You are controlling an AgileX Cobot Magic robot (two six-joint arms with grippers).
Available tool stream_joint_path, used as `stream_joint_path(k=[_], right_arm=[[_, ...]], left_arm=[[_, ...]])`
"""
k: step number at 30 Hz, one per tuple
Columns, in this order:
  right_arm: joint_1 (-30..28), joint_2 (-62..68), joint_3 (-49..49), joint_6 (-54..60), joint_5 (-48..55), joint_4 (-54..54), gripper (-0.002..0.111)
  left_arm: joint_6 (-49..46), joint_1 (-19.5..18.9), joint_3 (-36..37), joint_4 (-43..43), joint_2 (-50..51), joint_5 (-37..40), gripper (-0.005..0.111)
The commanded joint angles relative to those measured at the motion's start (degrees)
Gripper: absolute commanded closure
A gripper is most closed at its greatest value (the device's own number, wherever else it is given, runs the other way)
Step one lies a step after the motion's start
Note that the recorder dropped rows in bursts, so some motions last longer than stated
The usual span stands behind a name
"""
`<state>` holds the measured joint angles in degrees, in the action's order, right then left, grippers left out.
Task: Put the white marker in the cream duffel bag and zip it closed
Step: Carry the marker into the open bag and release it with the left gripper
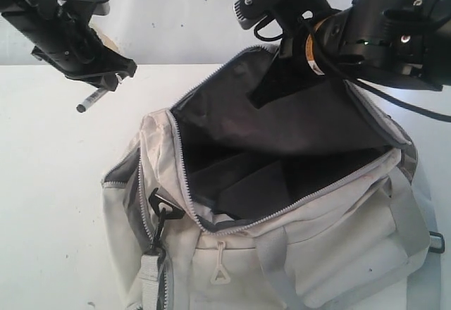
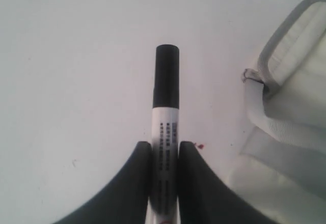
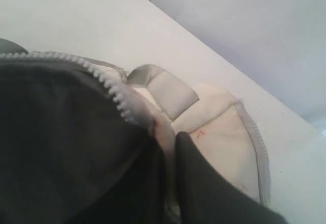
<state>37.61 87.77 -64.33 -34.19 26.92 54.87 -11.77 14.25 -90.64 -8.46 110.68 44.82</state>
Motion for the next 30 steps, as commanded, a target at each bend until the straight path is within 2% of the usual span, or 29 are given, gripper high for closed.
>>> stream_joint_path(k=[1,6,10,16,20,23,27,30], right_arm=[[-0.66,-0.14,-0.41,-0.61,-5.50,-0.06,0.108],[-0.66,-0.14,-0.41,-0.61,-11.62,-0.06,0.108],[-0.66,-0.01,-0.41,-0.61,-12.15,-0.06,0.108],[-0.66,0.30,-0.41,-0.61,-11.82,0.04,0.108],[-0.66,0.30,-0.41,-0.61,-11.93,0.04,0.108],[-0.66,0.30,-0.41,-0.61,-12.82,0.04,0.108],[-0.66,0.30,-0.41,-0.61,-14.30,0.04,0.108],[-0.66,0.30,-0.41,-0.61,-14.30,0.04,0.108]], left_arm=[[-0.70,0.16,9.28,-1.52,-9.07,-5.61,0.107],[-6.38,0.16,18.83,-9.85,-18.83,-10.49,0.107],[-14.65,0.16,25.31,-19.64,-25.71,-10.86,0.107],[-21.78,0.16,33.11,-21.89,-33.47,-10.62,0.107],[-34.29,0.16,36.70,-23.30,-36.97,-5.86,0.107],[-45.97,0.16,38.89,-29.91,-38.29,-1.44,0.107],[-58.24,0.16,41.33,-43.54,-38.68,-1.96,0.107],[-65.73,1.45,42.74,-50.01,-38.68,-5.31,0.107]])
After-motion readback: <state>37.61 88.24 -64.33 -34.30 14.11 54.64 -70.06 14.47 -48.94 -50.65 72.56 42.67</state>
